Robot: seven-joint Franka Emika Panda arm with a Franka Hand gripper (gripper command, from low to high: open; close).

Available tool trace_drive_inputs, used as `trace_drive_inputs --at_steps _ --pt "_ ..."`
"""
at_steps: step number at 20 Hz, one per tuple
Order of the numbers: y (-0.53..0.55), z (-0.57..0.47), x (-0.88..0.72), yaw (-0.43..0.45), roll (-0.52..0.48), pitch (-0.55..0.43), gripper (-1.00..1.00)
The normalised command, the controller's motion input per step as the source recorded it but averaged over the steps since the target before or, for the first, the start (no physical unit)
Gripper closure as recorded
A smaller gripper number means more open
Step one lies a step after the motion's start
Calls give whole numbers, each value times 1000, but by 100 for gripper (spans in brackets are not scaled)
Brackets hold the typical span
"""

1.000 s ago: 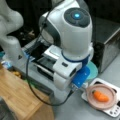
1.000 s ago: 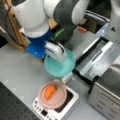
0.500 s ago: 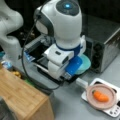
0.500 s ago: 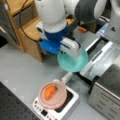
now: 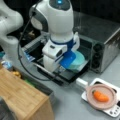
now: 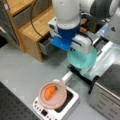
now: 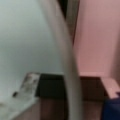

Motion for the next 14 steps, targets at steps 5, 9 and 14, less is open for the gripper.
trace_drive_inputs --at_steps 5,9,14 --pt "189 -221 -521 8 -116 -282 100" --pt "193 -212 -518 -4 -87 -284 100" --pt "157 -148 -343 -13 -22 -244 100"
